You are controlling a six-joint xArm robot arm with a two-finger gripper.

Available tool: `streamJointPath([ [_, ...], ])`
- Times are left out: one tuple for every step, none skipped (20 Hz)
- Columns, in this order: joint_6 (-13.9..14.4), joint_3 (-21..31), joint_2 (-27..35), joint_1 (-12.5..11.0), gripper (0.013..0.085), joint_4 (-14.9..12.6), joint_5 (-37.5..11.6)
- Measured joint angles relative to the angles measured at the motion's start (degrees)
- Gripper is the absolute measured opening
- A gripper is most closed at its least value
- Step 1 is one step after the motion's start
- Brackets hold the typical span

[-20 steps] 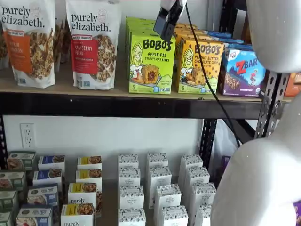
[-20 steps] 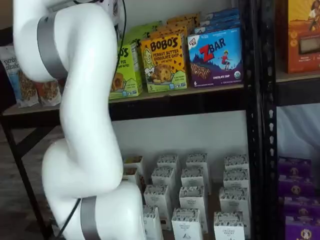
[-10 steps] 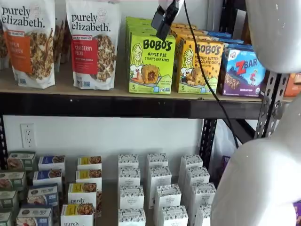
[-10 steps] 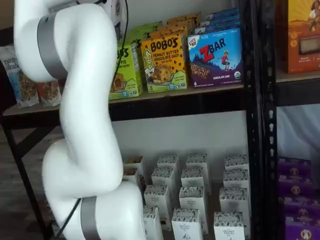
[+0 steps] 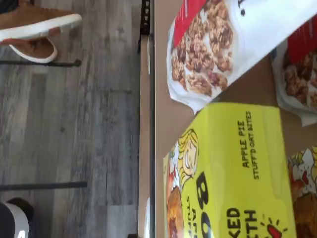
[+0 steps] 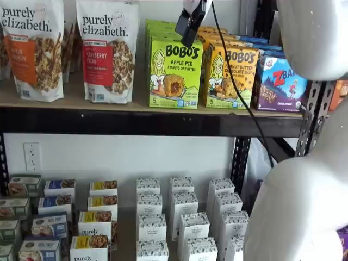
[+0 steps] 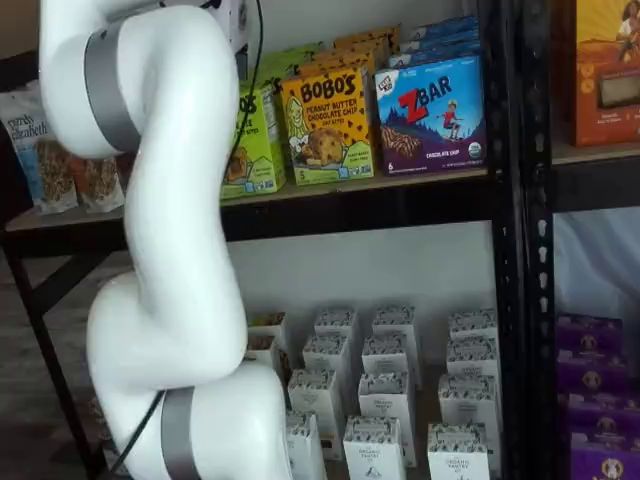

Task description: Pick the green box on the top shelf, the fourth from the left

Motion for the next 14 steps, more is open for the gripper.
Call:
streamJointPath([
  [-0.06,-0.24,0.31,0.05,0.0850,-0.46,0.28],
  [-0.12,-0.50,0.62,0.09,0.0850,-0.92,0.65],
  [-0.19,-0.74,0.91,0.11,0.0850,-1.33,1.04],
  [-0.28,-0.99,1.22,0.11,0.0850,-1.78,1.49],
  [-0.38,-1.20,1.50,0.11,0.0850,-2.19,1.86],
  [-0.45,-1.33,1.68,0.11,0.0850,-2.53,2.13],
  [-0.51,-1.38,1.80,0.12,0.0850,-2.93,2.27],
  [-0.55,-1.40,1.90,0.19,0.0850,-3.39,2.40],
  [-0.56,-1.57,2.09,0.30,0.0850,-3.93,2.71],
  [-0.55,-1.71,2.29,0.46,0.0850,-4.60,3.03],
  [-0.52,-1.84,2.48,0.61,0.0850,-5.21,3.36],
  [-0.49,-1.90,2.61,0.73,0.0850,-5.67,3.59],
  [-0.47,-1.93,2.75,0.85,0.0850,-6.12,3.83],
  [-0.45,-1.90,2.82,0.96,0.0850,-6.45,3.96],
])
